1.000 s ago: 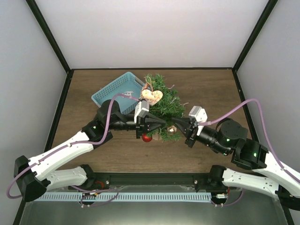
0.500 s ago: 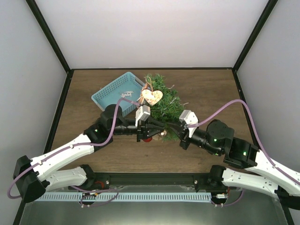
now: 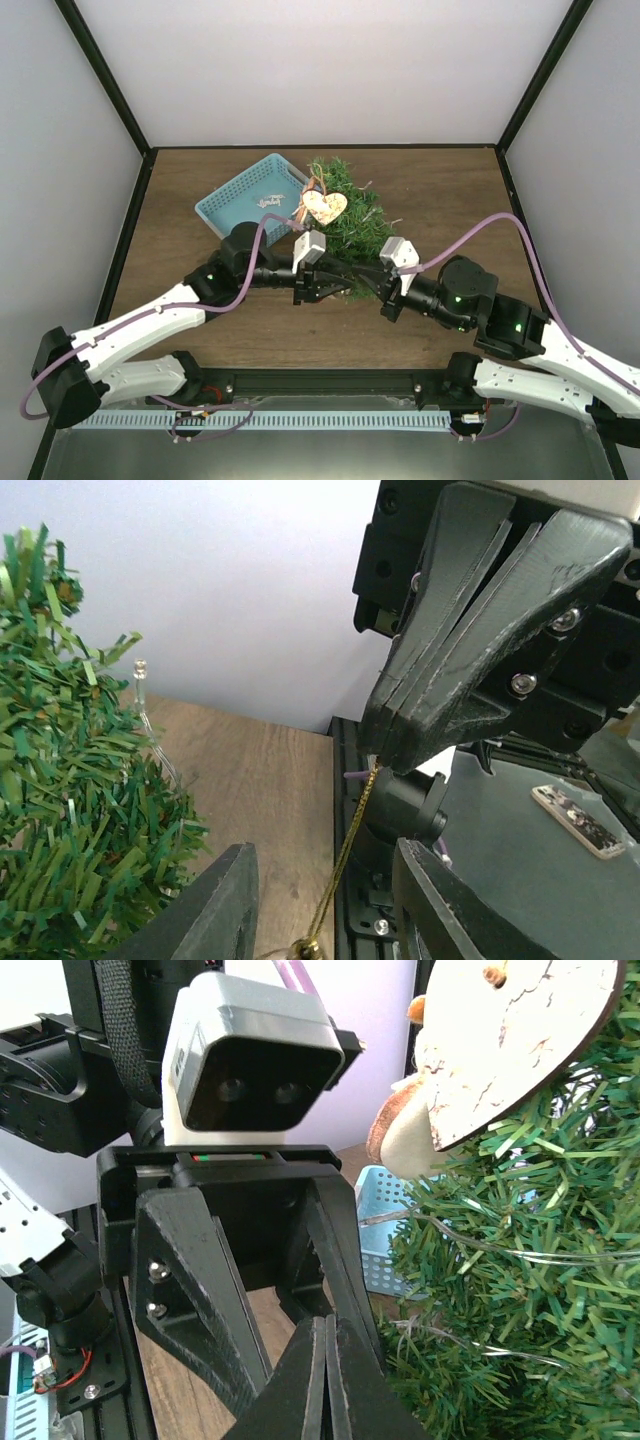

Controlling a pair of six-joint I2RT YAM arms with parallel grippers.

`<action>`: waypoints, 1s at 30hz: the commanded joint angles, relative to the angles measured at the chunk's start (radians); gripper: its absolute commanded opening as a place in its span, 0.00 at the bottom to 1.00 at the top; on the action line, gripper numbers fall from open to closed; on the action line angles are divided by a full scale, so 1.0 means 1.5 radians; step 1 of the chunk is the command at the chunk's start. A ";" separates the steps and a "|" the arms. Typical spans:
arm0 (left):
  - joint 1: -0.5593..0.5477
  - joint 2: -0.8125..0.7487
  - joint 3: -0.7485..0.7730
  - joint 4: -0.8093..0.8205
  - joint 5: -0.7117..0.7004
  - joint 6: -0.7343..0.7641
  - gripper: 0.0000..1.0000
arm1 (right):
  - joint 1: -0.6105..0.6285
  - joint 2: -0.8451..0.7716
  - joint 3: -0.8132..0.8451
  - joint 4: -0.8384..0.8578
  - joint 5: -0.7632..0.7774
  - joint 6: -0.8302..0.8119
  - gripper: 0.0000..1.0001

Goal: Decorate the small christmas tree
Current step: Adjust the decoration item on the Christmas tree.

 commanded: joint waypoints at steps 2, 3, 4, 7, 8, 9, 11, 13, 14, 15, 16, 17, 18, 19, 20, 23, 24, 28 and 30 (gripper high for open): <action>-0.002 0.013 -0.003 0.028 0.038 0.022 0.34 | -0.005 0.009 0.001 0.035 -0.019 0.008 0.01; -0.002 0.014 -0.003 0.028 0.043 0.024 0.27 | -0.005 0.011 0.001 0.038 -0.021 0.009 0.01; -0.002 0.016 -0.003 0.028 0.049 0.026 0.20 | -0.005 0.012 0.002 0.038 -0.022 0.009 0.01; -0.002 0.017 -0.004 0.028 0.059 0.034 0.06 | -0.005 0.012 0.002 0.039 -0.022 0.009 0.01; -0.002 0.016 -0.004 0.028 0.054 0.035 0.07 | -0.005 0.011 0.002 0.038 -0.022 0.008 0.01; -0.002 0.015 -0.005 0.029 0.049 0.034 0.13 | -0.005 0.011 0.002 0.037 -0.021 0.008 0.01; -0.002 0.014 -0.007 0.030 0.045 0.034 0.21 | -0.005 0.009 0.002 0.036 -0.020 0.009 0.01; -0.002 0.014 -0.007 0.032 0.050 0.034 0.22 | -0.005 0.008 0.002 0.034 -0.021 0.009 0.01; -0.002 0.015 -0.007 0.033 0.052 0.033 0.22 | -0.005 0.007 0.003 0.033 -0.022 0.009 0.01; -0.002 0.016 -0.007 0.033 0.054 0.033 0.22 | -0.005 0.007 0.004 0.033 -0.021 0.009 0.01; -0.002 0.017 -0.007 0.034 0.057 0.032 0.22 | -0.005 0.006 0.003 0.032 -0.021 0.008 0.01; -0.002 0.017 -0.008 0.039 0.060 0.029 0.21 | -0.005 0.006 0.003 0.031 -0.020 0.007 0.01; -0.002 0.017 -0.010 0.043 0.062 0.025 0.19 | -0.005 0.005 0.003 0.031 -0.019 0.007 0.01; -0.002 0.016 -0.012 0.047 0.062 0.018 0.18 | -0.005 0.005 0.003 0.031 -0.019 0.006 0.01; -0.002 0.015 -0.014 0.050 0.062 0.015 0.17 | -0.005 0.004 0.003 0.031 -0.018 0.006 0.01; -0.002 0.009 -0.019 0.054 0.059 0.010 0.19 | -0.005 0.001 0.003 0.029 -0.017 0.006 0.01; -0.002 0.007 -0.022 0.056 0.058 0.009 0.19 | -0.005 0.000 0.003 0.028 -0.017 0.007 0.01; -0.002 0.003 -0.025 0.056 0.058 0.008 0.20 | -0.005 -0.004 0.003 0.025 -0.017 0.008 0.01; -0.002 0.004 -0.026 0.060 0.059 0.006 0.19 | -0.005 -0.005 0.002 0.025 -0.018 0.008 0.01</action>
